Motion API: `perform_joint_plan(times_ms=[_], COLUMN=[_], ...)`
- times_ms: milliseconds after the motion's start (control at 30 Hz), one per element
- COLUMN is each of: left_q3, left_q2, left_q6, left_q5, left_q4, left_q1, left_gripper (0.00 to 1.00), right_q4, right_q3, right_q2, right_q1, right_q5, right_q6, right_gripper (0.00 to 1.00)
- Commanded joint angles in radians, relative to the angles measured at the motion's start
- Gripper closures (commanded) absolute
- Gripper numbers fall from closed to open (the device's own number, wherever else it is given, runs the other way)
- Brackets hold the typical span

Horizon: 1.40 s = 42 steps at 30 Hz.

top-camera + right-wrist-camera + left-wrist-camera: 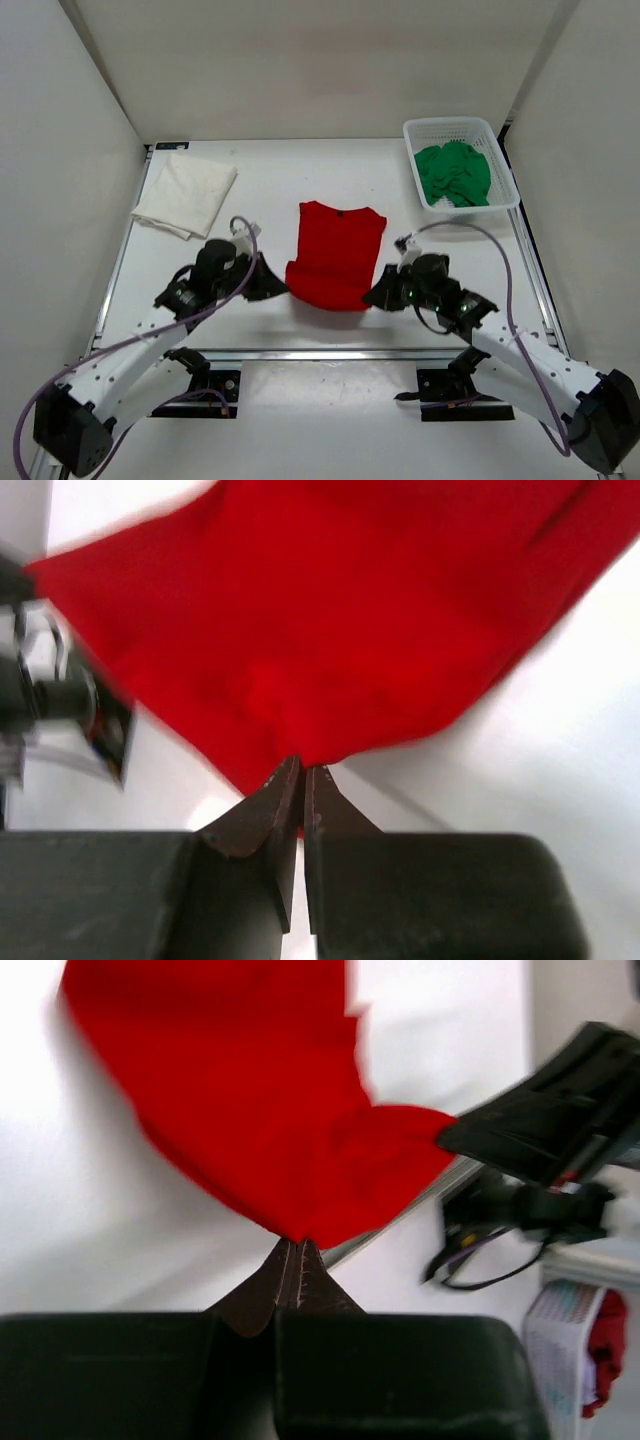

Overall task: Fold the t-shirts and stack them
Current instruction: Fold the long partially folded tshirt into a neat square, then put the neatly folded tshirt into the corner of the board with the left arm

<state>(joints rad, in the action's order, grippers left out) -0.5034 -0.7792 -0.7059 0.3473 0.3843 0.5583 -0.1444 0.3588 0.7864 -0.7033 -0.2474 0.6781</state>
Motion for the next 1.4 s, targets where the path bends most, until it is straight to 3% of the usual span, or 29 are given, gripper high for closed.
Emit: perform_joint_plan(times_ms=[0, 67, 233, 467, 533, 600, 667, 733, 800, 933, 1033, 1167, 1367], left_q3=[-0.211, -0.332, -0.633, -1.091, -1.109, -1.088, -1.014, -0.963, -0.858, -0.652, -0.457, -0.460, -0.633], left_q2=[-0.160, -0.296, -0.778, -1.202, -1.276, -1.273, -1.217, -1.172, -1.129, -1.048, -1.023, -1.071, -1.279], left_q6=[0.031, 0.057, 0.069, 0.092, 0.068, 0.004, -0.012, -0.006, -0.003, 0.029, -0.013, 0.008, 0.000], left_q5=[0.022, 0.018, 0.002, -0.111, -0.094, -0.052, -0.054, -0.062, -0.061, -0.019, 0.065, 0.078, 0.050], left_q4=[-0.062, -0.120, -0.183, -0.049, -0.074, -0.149, -0.229, -0.254, -0.269, -0.350, -0.519, -0.535, -0.490], left_q1=[-0.032, -0.090, -0.175, -0.239, -0.254, -0.285, -0.290, -0.293, -0.296, -0.265, -0.259, -0.241, -0.170], left_gripper=[1.00, 1.00, 1.00, 0.94, 0.80, 0.64, 0.38, 0.31, 0.26, 0.09, 0.01, 0.02, 0.01], right_q4=[-0.014, 0.011, 0.080, 0.049, 0.020, 0.003, -0.007, 0.002, 0.031, 0.251, 0.386, 0.437, 0.479], right_q3=[0.228, 0.325, 0.577, 0.984, 1.078, 1.181, 1.218, 1.189, 1.110, 0.768, 0.536, 0.343, 0.201], right_q2=[0.109, 0.286, 0.644, 1.107, 1.188, 1.251, 1.245, 1.202, 1.113, 0.917, 0.803, 0.700, 0.564], right_q1=[0.157, 0.299, 0.462, 0.544, 0.542, 0.544, 0.539, 0.521, 0.509, 0.490, 0.452, 0.407, 0.380], right_q5=[-0.061, -0.151, -0.259, -0.265, -0.247, -0.265, -0.247, -0.205, -0.175, -0.191, -0.211, -0.225, -0.222], right_q6=[-0.106, -0.181, -0.210, -0.198, -0.193, -0.209, -0.209, -0.232, -0.250, -0.186, -0.155, -0.161, -0.134], right_gripper=[1.00, 1.00, 1.00, 1.00, 0.93, 0.76, 0.63, 0.46, 0.40, 0.38, 0.38, 0.38, 0.38])
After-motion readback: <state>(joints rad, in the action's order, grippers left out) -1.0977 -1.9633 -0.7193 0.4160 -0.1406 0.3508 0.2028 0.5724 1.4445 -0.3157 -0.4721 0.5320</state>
